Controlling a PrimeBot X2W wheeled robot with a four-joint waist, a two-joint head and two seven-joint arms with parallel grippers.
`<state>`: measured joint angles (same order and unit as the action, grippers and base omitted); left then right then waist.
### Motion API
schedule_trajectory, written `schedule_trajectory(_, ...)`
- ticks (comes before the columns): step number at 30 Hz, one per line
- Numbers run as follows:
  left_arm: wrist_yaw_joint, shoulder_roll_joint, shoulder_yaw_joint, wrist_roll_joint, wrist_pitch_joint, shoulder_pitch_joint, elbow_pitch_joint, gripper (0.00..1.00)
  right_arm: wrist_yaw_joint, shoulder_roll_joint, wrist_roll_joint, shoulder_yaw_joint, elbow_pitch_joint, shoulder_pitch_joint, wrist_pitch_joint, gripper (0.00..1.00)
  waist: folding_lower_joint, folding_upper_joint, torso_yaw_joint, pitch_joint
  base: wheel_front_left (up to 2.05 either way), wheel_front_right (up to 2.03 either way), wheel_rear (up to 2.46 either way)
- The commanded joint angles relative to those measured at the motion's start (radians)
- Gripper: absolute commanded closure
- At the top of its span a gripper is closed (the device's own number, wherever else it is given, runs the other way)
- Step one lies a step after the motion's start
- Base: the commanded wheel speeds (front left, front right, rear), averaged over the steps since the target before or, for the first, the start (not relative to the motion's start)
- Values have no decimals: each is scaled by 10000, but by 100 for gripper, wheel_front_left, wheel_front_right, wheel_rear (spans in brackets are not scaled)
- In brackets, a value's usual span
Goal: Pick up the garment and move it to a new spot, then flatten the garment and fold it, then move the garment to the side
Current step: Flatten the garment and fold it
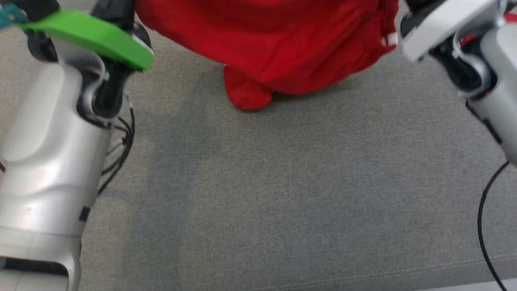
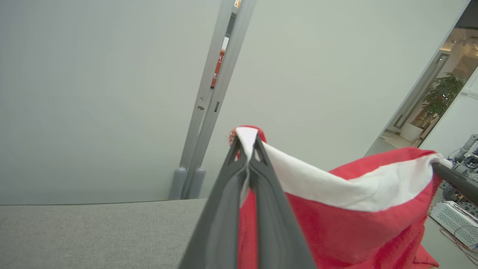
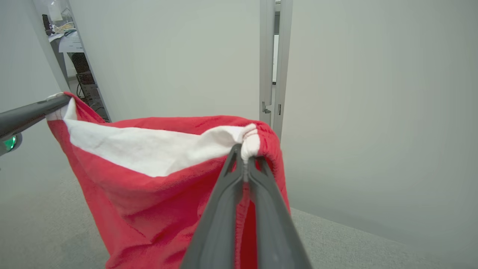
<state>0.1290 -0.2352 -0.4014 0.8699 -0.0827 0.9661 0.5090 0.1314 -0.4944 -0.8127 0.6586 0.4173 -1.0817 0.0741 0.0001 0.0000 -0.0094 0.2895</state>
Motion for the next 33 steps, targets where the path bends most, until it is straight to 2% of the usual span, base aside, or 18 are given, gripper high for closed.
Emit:
schedule_trajectory(1,27,-37,75,209,99,708,234,100,-18,82,-208,20,290,-798,-155,100,-1,0,307,997,0,0,0)
schedule_trajectory(6,28,-213,229,412,140,3169,1363,100,-15,380,-396,466,1465,-3584,-466,100,-1,0,530,1628,0,0,0)
schedule_trajectory(10,28,-354,219,483,-86,4920,2148,100,-18,573,-432,852,2397,-5351,-154,100,-1,0,593,1975,0,0,0)
schedule_trajectory(14,28,-474,169,640,-498,6205,2467,100,-18,841,-520,1226,3007,-6467,493,100,-1,0,575,2241,0,0,0)
schedule_trajectory(17,28,-412,-71,902,-843,6474,2316,100,-18,899,-702,1789,3093,-6646,898,100,-1,0,619,2385,0,0,0)
schedule_trajectory(23,28,-606,-1042,1197,-1377,5106,1718,100,-16,431,-1337,3334,2348,-5589,1500,100,-1,0,691,2341,0,0,0)
schedule_trajectory(27,28,-813,-1527,1282,-1740,3188,1131,100,-18,-222,-1812,4301,1513,-4118,1777,100,-1,0,639,1938,0,0,0)
schedule_trajectory(30,28,-1031,-1574,1330,-1821,1438,647,100,-18,-674,-2050,4743,923,-2730,1881,100,-1,0,538,1552,0,0,0)
schedule_trajectory(33,6,-1073,-1051,886,-1823,-214,-48,100,-18,-1019,-2156,4742,292,-1491,1909,100,-1,0,485,1215,0,0,0)
